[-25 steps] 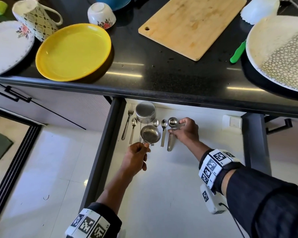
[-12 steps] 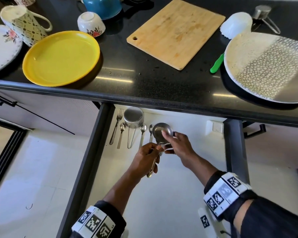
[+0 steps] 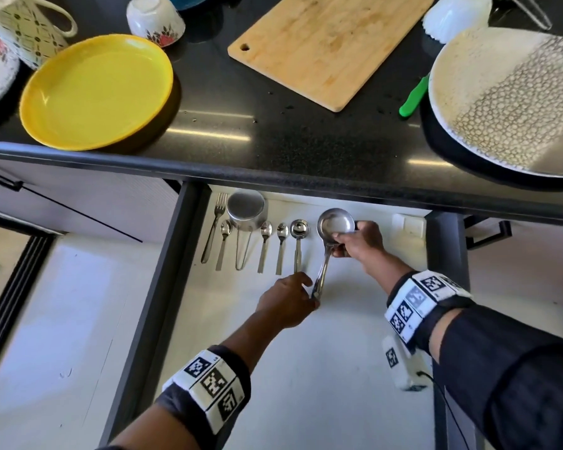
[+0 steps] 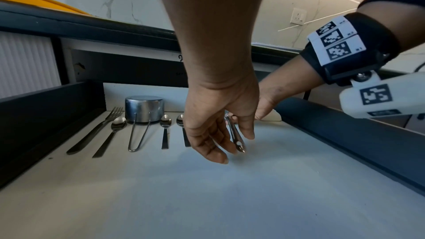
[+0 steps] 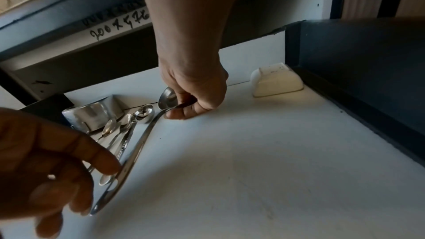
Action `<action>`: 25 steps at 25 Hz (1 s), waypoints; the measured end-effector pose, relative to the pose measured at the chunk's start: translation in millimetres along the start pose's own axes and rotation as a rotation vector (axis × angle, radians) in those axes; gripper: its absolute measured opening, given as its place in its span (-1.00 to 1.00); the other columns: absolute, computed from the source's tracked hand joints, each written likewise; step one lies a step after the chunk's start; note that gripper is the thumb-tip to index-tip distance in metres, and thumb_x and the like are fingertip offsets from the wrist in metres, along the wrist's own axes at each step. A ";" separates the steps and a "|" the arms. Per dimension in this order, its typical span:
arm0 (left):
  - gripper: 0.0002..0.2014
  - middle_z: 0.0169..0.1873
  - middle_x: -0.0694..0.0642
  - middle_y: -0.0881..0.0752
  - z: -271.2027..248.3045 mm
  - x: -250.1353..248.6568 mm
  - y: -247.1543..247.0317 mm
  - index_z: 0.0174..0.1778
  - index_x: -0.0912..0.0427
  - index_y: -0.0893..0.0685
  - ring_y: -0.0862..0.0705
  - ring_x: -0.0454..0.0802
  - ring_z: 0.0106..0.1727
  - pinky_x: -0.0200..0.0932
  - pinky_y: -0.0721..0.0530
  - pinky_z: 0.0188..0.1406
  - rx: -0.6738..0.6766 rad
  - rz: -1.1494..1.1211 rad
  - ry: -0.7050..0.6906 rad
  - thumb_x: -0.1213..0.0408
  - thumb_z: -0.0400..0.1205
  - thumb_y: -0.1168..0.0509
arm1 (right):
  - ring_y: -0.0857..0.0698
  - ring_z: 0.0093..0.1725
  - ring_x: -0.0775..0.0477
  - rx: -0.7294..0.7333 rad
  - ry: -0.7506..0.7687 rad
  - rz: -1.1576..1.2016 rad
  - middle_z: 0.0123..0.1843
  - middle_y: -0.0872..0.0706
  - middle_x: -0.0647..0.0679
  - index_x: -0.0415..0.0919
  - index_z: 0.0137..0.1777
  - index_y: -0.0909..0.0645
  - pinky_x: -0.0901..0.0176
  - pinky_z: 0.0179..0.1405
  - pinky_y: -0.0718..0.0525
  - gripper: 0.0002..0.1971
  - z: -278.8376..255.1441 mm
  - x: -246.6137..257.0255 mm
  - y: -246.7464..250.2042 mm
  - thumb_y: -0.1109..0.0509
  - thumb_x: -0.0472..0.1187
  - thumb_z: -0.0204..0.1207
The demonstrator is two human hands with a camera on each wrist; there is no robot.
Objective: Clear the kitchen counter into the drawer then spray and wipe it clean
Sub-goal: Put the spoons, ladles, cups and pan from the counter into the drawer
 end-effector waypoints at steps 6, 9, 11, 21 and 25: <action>-0.45 0.06 -0.06 -0.62 4.5 15.1 -19.3 0.32 -0.06 -0.52 -0.63 0.01 0.18 0.04 -0.67 0.17 -0.038 -0.029 -0.032 0.13 0.44 -0.55 | -0.76 -0.52 -0.09 -0.040 0.095 -0.025 -0.19 -0.78 -0.20 -0.27 -0.17 -0.61 0.18 -0.52 -0.77 -0.81 16.7 15.2 -13.0 -0.60 -0.32 0.43; -0.48 0.01 -0.07 -0.56 3.5 19.3 -21.6 0.25 -0.03 -0.54 -0.61 0.01 0.13 0.01 -0.67 0.10 -0.071 -0.043 -0.024 0.17 0.40 -0.57 | -0.80 -0.38 -0.15 -0.115 0.169 -0.033 0.00 -0.75 -0.17 -0.34 0.07 -0.66 0.22 -0.65 -0.70 -0.66 24.6 13.0 -14.7 -0.66 -0.28 0.36; -0.50 0.08 -0.07 -0.54 0.0 18.3 -25.4 0.22 -0.01 -0.56 -0.58 -0.01 0.16 -0.03 -0.65 0.07 -0.081 0.017 -0.024 0.15 0.40 -0.57 | -0.82 -0.17 -0.25 -0.162 0.200 -0.052 0.10 -0.75 -0.19 -0.32 0.20 -0.65 0.00 -0.47 -0.81 -0.49 24.6 9.2 -11.0 -0.71 -0.22 0.27; -0.74 0.03 -0.12 -0.71 -28.5 -18.6 4.7 0.12 -0.05 -0.65 -0.69 -0.06 0.10 -0.15 -0.64 0.04 -0.162 0.001 -0.123 0.05 0.55 -0.45 | -0.66 0.01 -0.03 -0.039 0.375 -0.156 0.06 -0.68 -0.04 -0.13 0.20 -0.60 0.34 -0.17 -0.54 -0.50 -50.2 6.9 32.7 -0.69 -0.05 0.32; -0.75 -0.06 -0.16 -0.74 -54.2 -73.6 22.3 0.04 -0.11 -0.66 -0.70 -0.11 -0.05 -0.10 -0.71 -0.01 -0.238 -0.057 -0.274 -0.03 0.51 -0.49 | -0.63 -0.25 0.20 0.080 0.527 -0.126 -0.11 -0.69 0.08 -0.17 0.05 -0.70 0.45 -0.30 -0.52 -0.68 -110.0 20.7 88.6 -0.68 -0.16 0.35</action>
Point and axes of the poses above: each hand's wrist, its own z-axis towards the middle knuckle, its own y-axis out of the back of the hand, x = y × z, the point moved 8 cm from there along z, towards the middle knuckle
